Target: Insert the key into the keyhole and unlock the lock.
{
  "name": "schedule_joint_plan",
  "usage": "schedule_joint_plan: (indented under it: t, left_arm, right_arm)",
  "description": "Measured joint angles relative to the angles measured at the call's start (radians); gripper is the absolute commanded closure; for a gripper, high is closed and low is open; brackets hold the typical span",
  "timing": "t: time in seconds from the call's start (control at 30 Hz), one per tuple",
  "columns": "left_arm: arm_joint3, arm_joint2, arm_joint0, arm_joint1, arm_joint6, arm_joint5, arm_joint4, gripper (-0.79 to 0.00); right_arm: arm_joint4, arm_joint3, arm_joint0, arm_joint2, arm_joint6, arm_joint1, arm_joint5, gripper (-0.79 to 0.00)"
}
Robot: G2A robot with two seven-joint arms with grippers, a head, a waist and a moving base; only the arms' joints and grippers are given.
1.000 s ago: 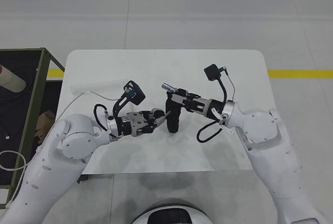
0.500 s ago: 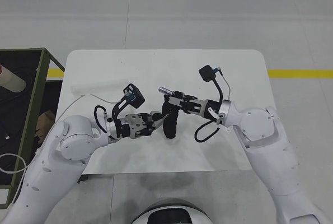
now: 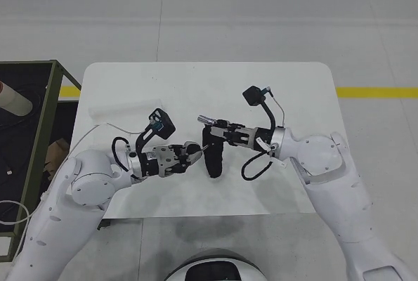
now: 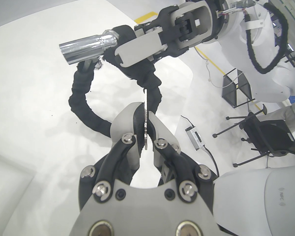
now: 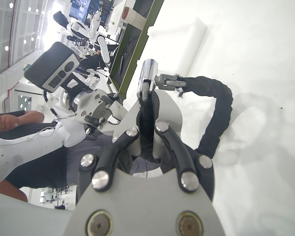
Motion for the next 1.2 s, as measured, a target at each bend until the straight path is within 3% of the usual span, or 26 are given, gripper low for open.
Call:
schedule_joint_plan:
  t: [0.43,0.73,0.93,1.0,1.07,1.2]
  left_arm:
    - [0.011,-0.041,0.021,-0.007,-0.014,0.013,0.0,0.0]
    - [0.023,-0.045,-0.021,-0.018,-0.003,0.05,-0.031,0.0]
    - [0.059,-0.079,-0.059,-0.024,-0.007,0.064,-0.05,0.0]
    - [0.036,-0.05,-0.132,-0.039,0.024,0.116,-0.069,0.0]
    - [0.064,0.031,-0.192,-0.048,0.035,0.194,-0.046,0.0]
    - [0.1,0.073,-0.221,-0.056,0.032,0.206,-0.039,0.0]
  right_arm:
    - [-0.002,-0.015,-0.004,-0.015,0.002,-0.001,-0.039,0.0]
    - [0.052,-0.038,-0.042,0.023,-0.066,-0.001,-0.068,0.0]
    - [0.067,-0.082,-0.099,0.035,0.015,0.006,-0.112,0.0]
    - [0.005,-0.089,-0.129,-0.029,0.031,-0.005,-0.118,0.0]
    - [-0.025,-0.092,-0.128,-0.101,-0.035,-0.011,-0.109,0.0]
    - [-0.018,-0.103,-0.136,-0.101,-0.084,-0.013,-0.112,0.0]
